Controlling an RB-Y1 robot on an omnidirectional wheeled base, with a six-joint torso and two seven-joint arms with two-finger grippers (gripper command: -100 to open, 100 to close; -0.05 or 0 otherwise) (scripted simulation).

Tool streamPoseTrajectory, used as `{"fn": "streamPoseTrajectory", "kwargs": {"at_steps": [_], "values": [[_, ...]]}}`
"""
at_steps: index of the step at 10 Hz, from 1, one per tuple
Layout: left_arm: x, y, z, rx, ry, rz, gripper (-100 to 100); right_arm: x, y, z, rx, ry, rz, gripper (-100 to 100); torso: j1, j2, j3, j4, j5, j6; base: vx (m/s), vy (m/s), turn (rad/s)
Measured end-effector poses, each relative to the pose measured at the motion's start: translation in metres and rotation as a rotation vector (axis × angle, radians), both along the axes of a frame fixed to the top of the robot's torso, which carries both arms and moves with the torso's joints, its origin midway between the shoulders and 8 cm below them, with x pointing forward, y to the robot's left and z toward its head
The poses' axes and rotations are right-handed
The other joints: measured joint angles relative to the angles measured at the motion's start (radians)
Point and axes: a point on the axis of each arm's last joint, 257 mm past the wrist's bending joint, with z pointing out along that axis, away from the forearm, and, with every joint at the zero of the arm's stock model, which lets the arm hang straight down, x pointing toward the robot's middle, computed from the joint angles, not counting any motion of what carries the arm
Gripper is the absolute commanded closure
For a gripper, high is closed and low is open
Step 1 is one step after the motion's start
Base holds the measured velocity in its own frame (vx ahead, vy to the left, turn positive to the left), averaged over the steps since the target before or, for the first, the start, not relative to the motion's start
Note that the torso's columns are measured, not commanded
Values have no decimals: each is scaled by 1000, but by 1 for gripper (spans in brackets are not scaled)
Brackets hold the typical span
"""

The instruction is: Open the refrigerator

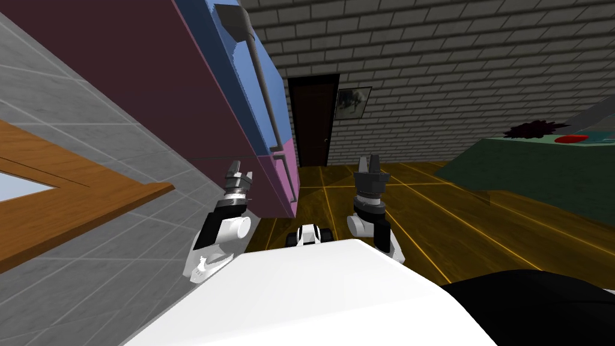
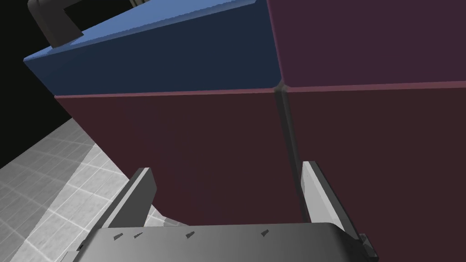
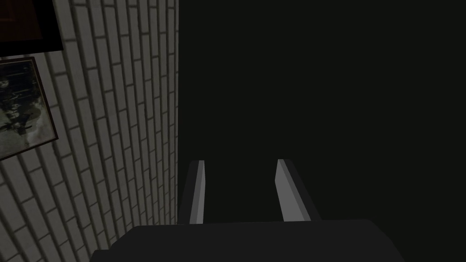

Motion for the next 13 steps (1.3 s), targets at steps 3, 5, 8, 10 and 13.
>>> {"fn": "streamPoseTrajectory", "kwargs": {"at_steps": [3, 5, 8, 10, 13], "values": [[7, 1, -1, -10, 32, -1, -100, 0, 0, 0, 0, 0, 0, 0, 0, 0, 0, 0, 0, 0, 36, -26, 3], [11, 2, -3, -19, 56, -2, -100, 0, 0, 0, 0, 0, 0, 0, 0, 1, 0, 0, 0, 0, 33, -25, 2], [20, 2, -4, -35, 89, -3, -100, 0, 0, 0, 0, 0, 0, 0, 0, 0, 0, 0, 0, 0, 34, -21, 2], [25, 3, -6, -46, 115, -4, -100, 0, 0, 0, 0, 0, 0, 0, 0, 0, 0, 0, 0, 0, 32, -23, 2], [32, 3, -11, -63, 154, -4, -100, 0, 0, 0, 0, 0, 0, 0, 0, 1, 0, 0, 0, 0, 35, -25, 2]]}}
